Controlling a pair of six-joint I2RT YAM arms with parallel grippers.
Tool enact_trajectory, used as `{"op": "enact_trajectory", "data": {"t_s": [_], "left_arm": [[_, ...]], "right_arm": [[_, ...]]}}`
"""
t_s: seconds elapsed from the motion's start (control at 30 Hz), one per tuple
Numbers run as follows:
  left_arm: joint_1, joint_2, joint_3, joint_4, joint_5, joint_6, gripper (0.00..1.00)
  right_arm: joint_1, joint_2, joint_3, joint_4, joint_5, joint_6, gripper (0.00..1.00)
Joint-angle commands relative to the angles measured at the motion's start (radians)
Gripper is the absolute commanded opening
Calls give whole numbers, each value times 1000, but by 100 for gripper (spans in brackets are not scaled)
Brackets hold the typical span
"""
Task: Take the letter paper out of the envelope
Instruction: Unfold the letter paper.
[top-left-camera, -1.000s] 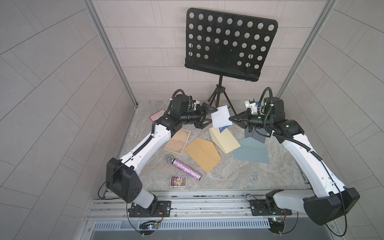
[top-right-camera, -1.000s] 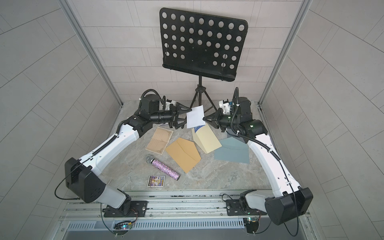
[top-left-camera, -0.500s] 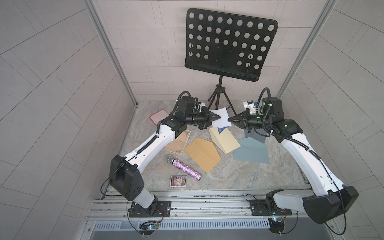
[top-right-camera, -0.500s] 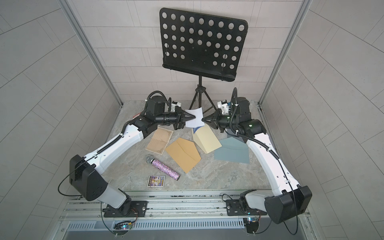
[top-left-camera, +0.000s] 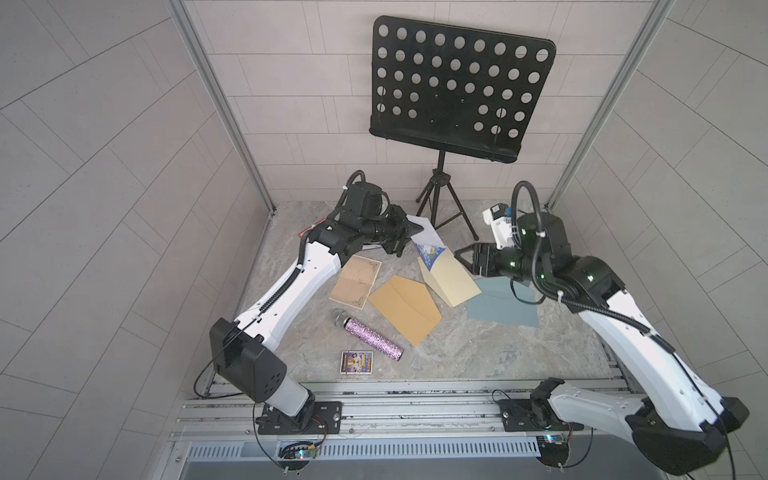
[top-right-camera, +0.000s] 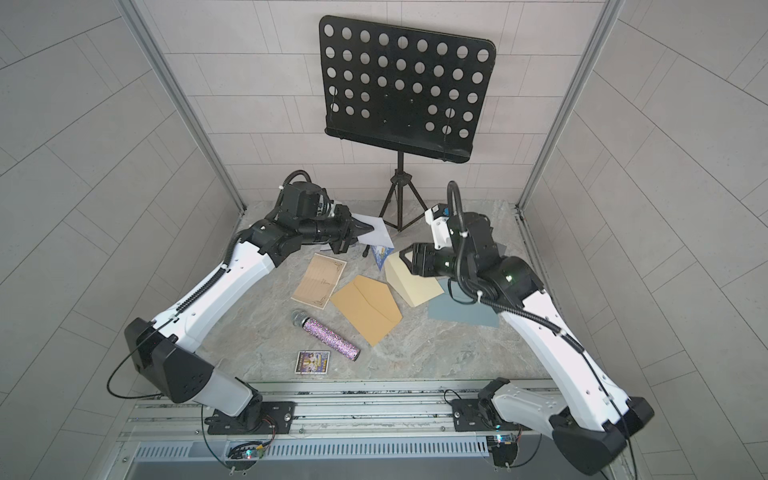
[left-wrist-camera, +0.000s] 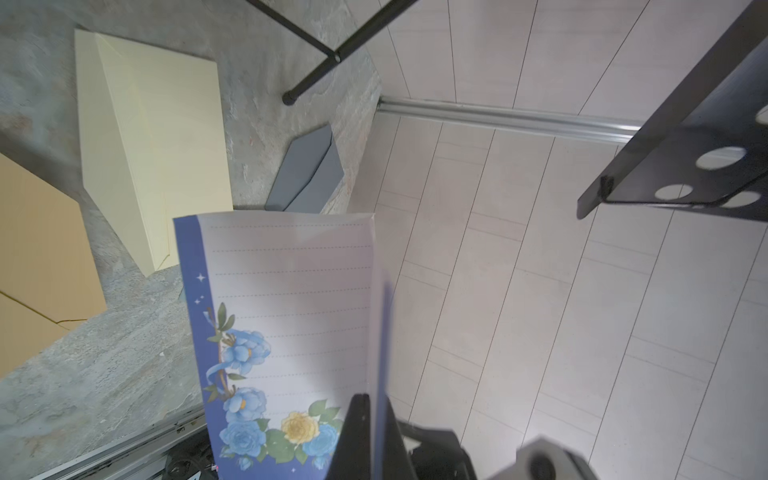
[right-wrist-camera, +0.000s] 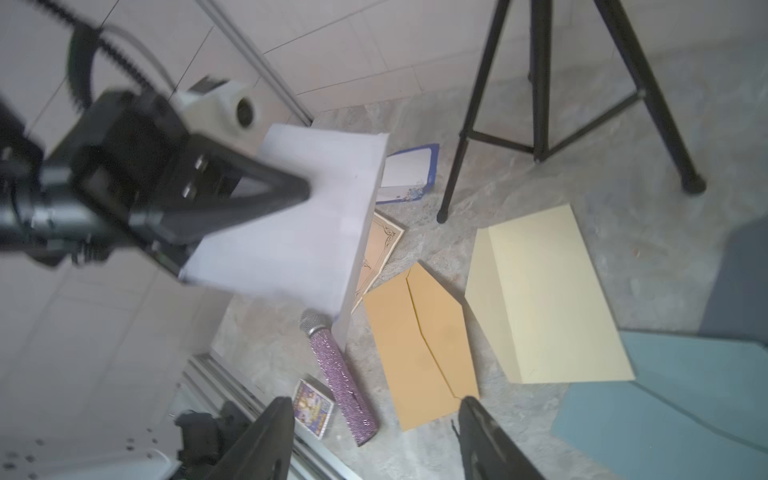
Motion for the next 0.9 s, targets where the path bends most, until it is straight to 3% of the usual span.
{"op": "enact_trajectory", "data": {"t_s": [0.0, 0.03, 0.13, 0.23, 0.53, 0.87], "left_arm": [[5, -10, 65, -123, -52, 22, 0], [5, -3, 83, -140, -53, 27, 0], [5, 0, 114, -183, -70, 45, 0], [5, -1, 120, -193, -73, 48, 0], [5, -9, 121, -192, -72, 49, 0], [5, -13, 120, -198, -61, 53, 0]], "right_arm": [[181, -111, -147, 194, 413, -354, 85], [237, -138, -204, 270, 487, -437, 100], [322, -143, -298, 446, 589, -633, 100], [326, -86, -294, 567, 594, -708, 100], [330, 109, -208, 647, 632, -704, 98], [326, 195, -143, 618, 693, -643, 88]]}}
